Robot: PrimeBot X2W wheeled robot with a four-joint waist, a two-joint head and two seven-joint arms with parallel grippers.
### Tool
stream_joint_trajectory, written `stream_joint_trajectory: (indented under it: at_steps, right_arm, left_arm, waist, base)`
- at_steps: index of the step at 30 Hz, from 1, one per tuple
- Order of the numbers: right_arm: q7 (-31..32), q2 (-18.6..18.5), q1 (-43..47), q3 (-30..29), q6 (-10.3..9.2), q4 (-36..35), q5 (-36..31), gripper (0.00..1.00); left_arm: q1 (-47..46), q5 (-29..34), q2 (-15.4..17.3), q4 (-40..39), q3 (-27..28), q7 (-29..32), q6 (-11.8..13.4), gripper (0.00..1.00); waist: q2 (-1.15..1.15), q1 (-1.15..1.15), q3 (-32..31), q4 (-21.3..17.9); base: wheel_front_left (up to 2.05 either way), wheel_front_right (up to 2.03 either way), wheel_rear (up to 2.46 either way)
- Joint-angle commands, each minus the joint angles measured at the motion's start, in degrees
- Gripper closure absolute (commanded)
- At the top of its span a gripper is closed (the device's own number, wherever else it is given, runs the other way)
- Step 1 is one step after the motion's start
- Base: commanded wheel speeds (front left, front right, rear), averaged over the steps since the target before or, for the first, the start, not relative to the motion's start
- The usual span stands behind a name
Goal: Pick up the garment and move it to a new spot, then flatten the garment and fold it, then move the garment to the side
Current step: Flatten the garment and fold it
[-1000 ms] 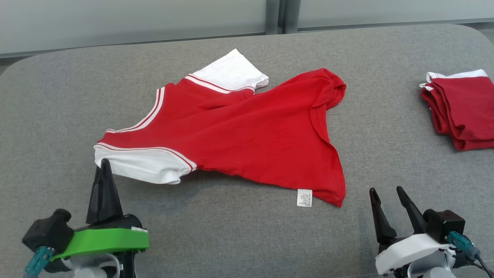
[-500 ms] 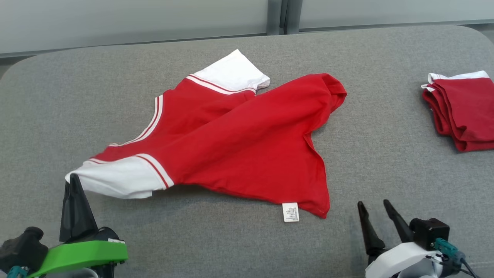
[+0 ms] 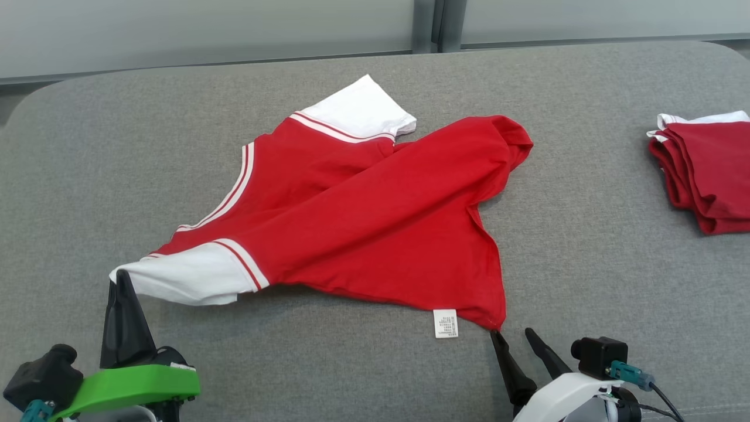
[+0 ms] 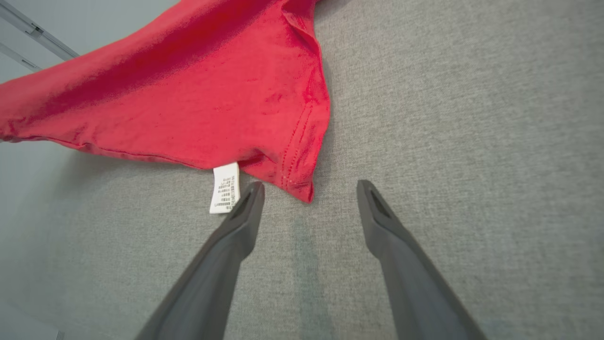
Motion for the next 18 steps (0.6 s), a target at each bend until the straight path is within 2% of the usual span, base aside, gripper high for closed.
stream_joint_trajectory:
  at_steps: [1,7,17,18]
  right_arm:
    - [0.4,0.2,-0.7,0.1,0.0,0.9,1.2,0.0]
    - [0.3,1.2,-3.1,0.5,0.0,5.4,3.7,0.0]
    - [-0.9,1.5,-7.5,0.6,0.0,13.1,3.3,0.0]
    - [-1.4,1.6,-8.4,0.5,0.0,14.8,3.4,0.27]
  left_arm:
    - [-0.6,0.4,0.2,0.4,-0.1,-0.4,-0.3,1.0]
    - [-0.9,0.4,0.0,1.3,-1.0,-0.5,-0.6,1.0]
    - [-1.2,0.7,0.0,2.3,-2.2,-0.4,-0.9,1.0]
    - [-1.3,0.7,0.0,2.4,-2.4,-0.3,-1.0,1.0]
  waist:
    - [0.0,0.0,-0.2,0.5]
    - [0.0,0.0,-0.4,2.0]
    - [0.0,0.0,-0.6,3.3]
    - [0.0,0.0,-0.5,3.4]
  base:
    - [0.0,0.0,0.0]
    - [0.0,0.0,0.0]
    - [0.0,0.0,0.0]
    - [0.0,0.0,0.0]
